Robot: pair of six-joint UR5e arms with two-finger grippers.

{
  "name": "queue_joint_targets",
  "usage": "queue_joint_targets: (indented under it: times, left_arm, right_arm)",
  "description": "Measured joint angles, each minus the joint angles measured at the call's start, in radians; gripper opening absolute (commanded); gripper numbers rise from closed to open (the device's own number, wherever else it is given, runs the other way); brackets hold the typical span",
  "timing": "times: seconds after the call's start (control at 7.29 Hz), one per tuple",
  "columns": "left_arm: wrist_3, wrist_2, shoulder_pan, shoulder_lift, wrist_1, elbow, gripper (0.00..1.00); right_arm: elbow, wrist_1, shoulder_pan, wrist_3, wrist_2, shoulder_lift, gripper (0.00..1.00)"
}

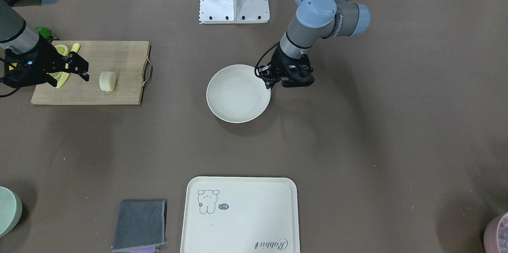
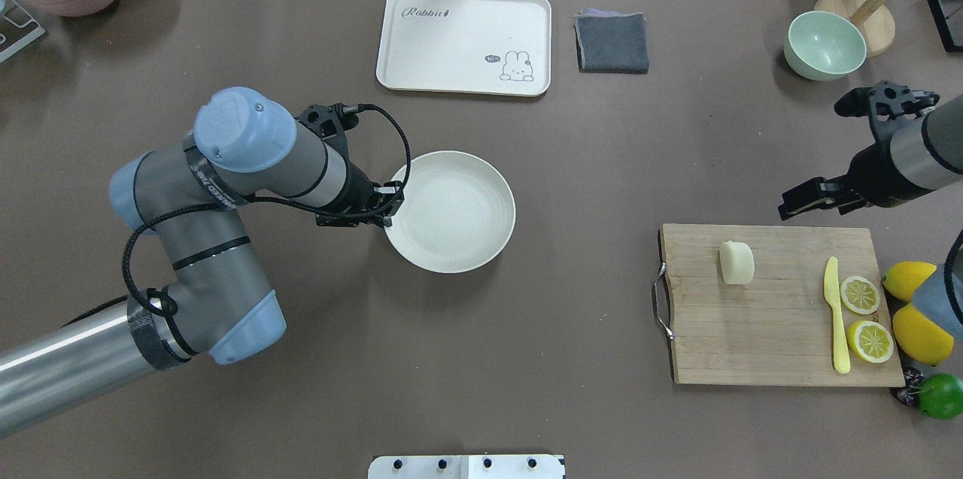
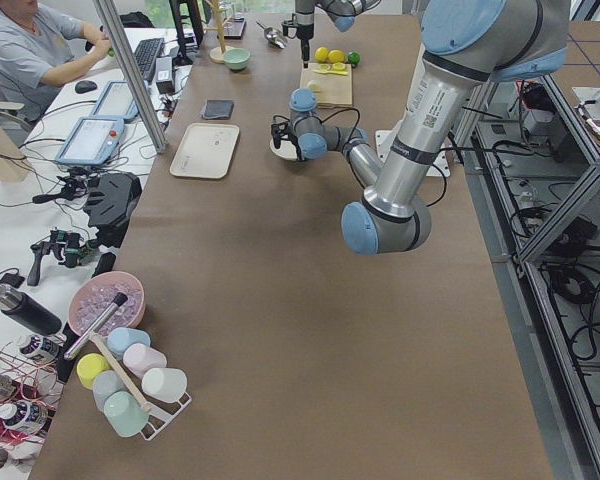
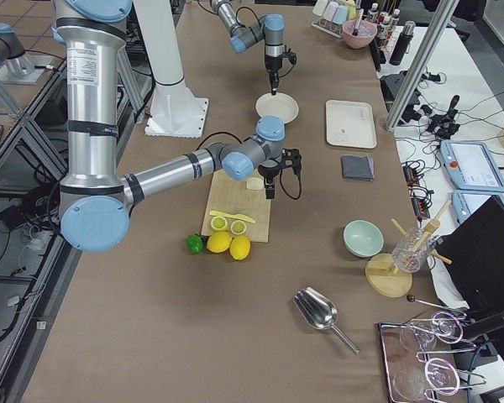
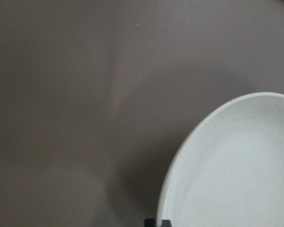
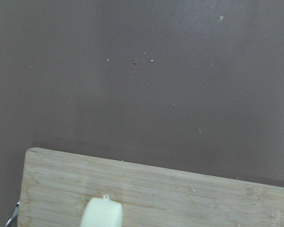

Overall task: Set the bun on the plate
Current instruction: 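Lower the right gripper onto the pale bun while the left gripper holds the plate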

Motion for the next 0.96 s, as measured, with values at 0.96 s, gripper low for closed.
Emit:
queue_joint_targets:
  times: [0.96]
  left_arm:
    - [-0.023, 0.055, 0.045, -0.037, -0.001, 0.025, 0.37]
  right_arm:
    - [-0.037, 0.004, -0.18, 0.189, -0.112, 0.036, 0.83]
